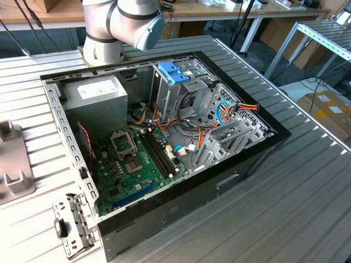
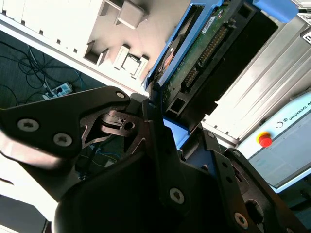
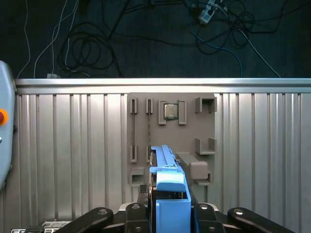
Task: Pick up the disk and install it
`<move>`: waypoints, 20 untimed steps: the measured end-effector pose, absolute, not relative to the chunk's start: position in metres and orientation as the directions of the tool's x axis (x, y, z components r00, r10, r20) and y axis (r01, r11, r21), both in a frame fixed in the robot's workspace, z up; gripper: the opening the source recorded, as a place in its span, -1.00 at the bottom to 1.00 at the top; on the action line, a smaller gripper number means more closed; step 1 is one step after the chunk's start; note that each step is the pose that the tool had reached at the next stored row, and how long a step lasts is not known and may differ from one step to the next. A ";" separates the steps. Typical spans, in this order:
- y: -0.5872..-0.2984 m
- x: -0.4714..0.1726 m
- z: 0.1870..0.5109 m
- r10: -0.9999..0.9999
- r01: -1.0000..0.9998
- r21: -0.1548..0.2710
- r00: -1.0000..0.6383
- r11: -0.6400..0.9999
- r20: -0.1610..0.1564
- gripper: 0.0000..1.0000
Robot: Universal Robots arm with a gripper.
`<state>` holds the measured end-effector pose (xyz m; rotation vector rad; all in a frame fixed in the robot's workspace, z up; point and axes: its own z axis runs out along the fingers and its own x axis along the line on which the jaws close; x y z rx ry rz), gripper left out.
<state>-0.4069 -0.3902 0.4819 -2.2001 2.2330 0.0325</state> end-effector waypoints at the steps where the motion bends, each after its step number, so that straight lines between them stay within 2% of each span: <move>1: -0.391 -0.407 0.482 -1.000 -1.000 0.010 -0.015 0.015 -0.019 -0.26; 20: -0.402 -0.399 0.482 -1.000 -1.000 0.010 -0.015 0.015 -0.019 -0.26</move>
